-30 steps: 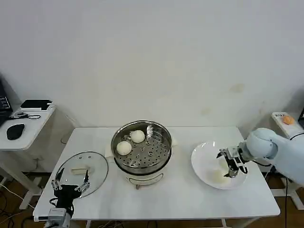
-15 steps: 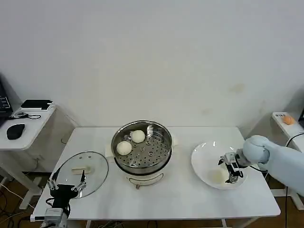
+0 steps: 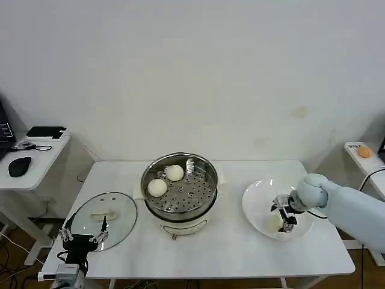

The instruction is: Take steamed baozi put them in steamer then cover it.

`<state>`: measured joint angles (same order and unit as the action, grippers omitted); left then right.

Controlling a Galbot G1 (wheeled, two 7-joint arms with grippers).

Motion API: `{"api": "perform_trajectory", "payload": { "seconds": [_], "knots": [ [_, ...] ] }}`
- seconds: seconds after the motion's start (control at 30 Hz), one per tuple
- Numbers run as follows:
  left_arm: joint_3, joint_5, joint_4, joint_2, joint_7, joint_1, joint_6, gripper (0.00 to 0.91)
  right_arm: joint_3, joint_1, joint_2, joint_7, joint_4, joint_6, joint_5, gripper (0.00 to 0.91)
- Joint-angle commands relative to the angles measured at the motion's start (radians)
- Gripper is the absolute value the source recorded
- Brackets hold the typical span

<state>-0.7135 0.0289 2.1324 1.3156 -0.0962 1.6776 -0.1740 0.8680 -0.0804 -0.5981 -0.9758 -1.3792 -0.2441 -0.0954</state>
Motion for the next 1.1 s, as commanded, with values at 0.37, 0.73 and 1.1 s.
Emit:
{"api": "perform_trajectory", "payload": {
  "seconds": [0.37, 0.73, 1.1],
  "knots": [
    [0.002, -0.001, 0.005, -0.001, 0.0, 0.0, 0.0, 0.907, -0.021, 0.064, 0.031, -0.065, 0.006, 0.032, 0.007, 0.645],
    [0.001, -0.008, 0.008, -0.013, 0.0, -0.005, 0.0, 0.907, 0.061, 0.396, -0.015, -0.054, 0.009, 0.026, 0.132, 0.645],
    [-0.005, -0.018, 0.014, -0.025, 0.001, -0.011, -0.002, 0.907, 0.261, 0.71, -0.235, -0.037, 0.021, 0.014, 0.245, 0.645]
  ]
}}
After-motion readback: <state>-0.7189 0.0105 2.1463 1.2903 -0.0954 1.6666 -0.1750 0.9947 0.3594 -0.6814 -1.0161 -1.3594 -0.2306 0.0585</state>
